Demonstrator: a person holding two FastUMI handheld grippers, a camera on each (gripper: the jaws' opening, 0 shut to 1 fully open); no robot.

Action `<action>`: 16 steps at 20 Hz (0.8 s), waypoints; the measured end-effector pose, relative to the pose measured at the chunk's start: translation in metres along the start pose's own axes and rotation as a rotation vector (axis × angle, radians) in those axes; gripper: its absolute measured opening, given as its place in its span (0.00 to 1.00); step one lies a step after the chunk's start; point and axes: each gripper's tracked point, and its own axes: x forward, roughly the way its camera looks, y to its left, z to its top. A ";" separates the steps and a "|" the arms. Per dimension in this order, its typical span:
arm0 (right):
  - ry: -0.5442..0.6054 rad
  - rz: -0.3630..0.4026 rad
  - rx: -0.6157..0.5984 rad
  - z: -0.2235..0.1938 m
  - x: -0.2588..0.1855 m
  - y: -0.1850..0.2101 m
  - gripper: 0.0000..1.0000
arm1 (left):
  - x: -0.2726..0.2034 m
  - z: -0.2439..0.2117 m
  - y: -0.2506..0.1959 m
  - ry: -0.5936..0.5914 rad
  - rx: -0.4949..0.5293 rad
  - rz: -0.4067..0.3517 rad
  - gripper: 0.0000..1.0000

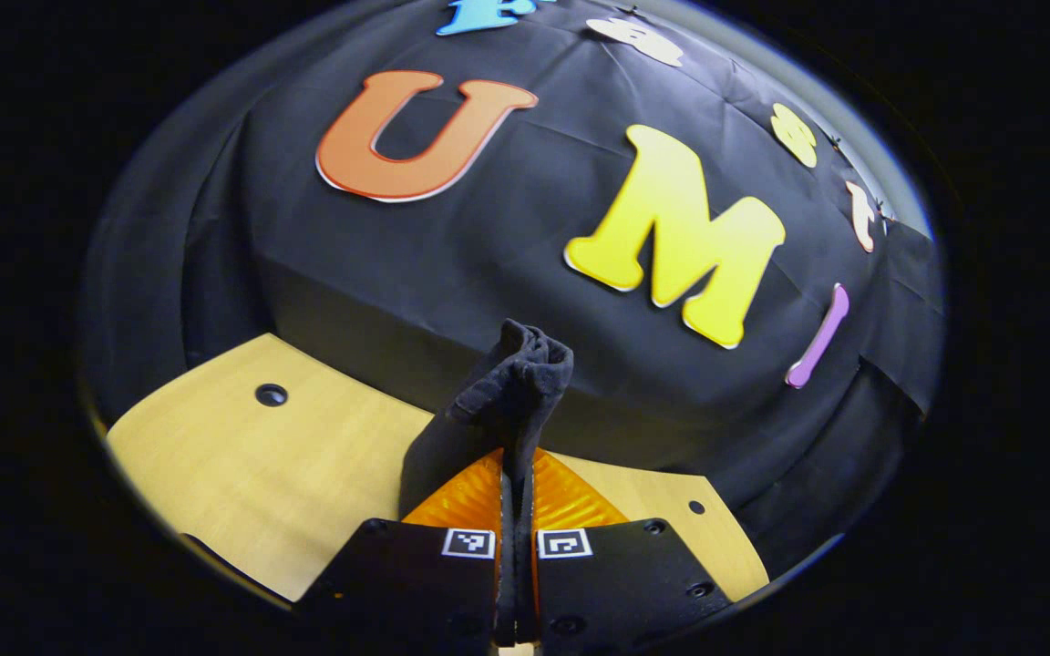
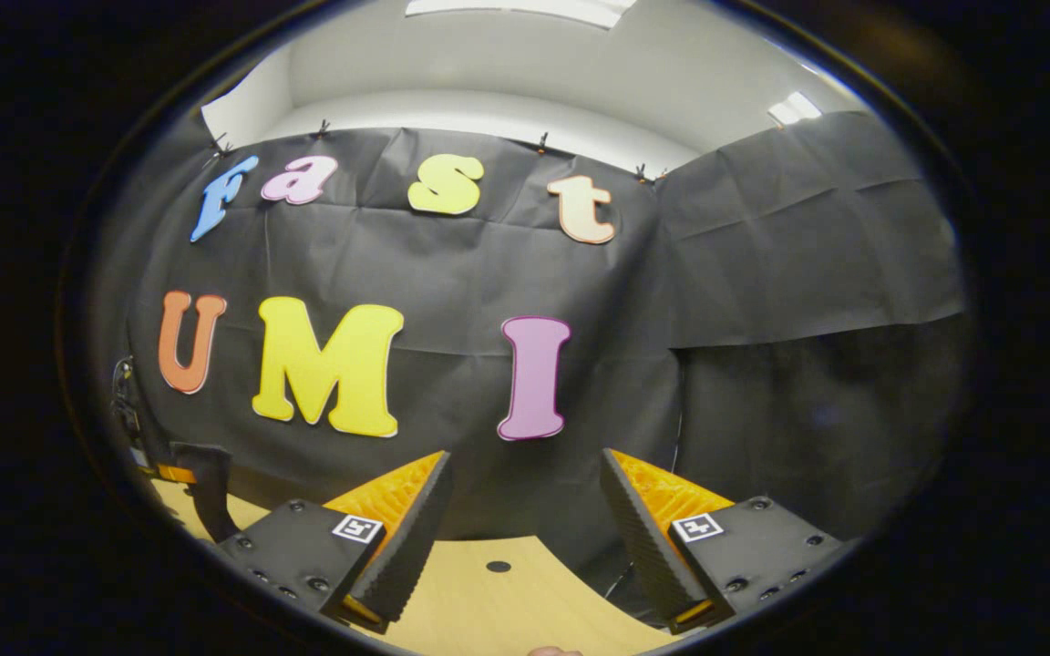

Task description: Grasp the waist and the cuffs of the jeans and fold them to make the two legs overlap; first hold the waist and fold one-third of the jeans toward the cuffs, then hold the cuffs and fold the remaining one-third in the same direction to finish folding.

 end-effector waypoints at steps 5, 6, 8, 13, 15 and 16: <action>0.003 -0.042 0.003 0.004 -0.012 -0.025 0.97 | 0.020 -0.060 -0.059 0.108 0.049 -0.065 0.04; 0.003 -0.048 0.001 0.005 -0.013 -0.028 0.97 | 0.023 -0.072 -0.065 0.130 0.075 -0.070 0.03; -0.001 -0.061 -0.006 0.007 -0.017 -0.034 0.97 | 0.032 -0.097 -0.073 0.167 0.121 -0.074 0.04; 0.009 -0.089 -0.016 0.008 -0.024 -0.049 0.97 | 0.047 -0.164 -0.079 0.303 0.204 -0.053 0.04; 0.010 -0.098 -0.018 0.008 -0.025 -0.054 0.97 | 0.050 -0.187 -0.074 0.348 0.227 -0.038 0.05; 0.012 -0.102 -0.020 0.007 -0.025 -0.056 0.97 | 0.051 -0.197 -0.069 0.365 0.239 -0.028 0.05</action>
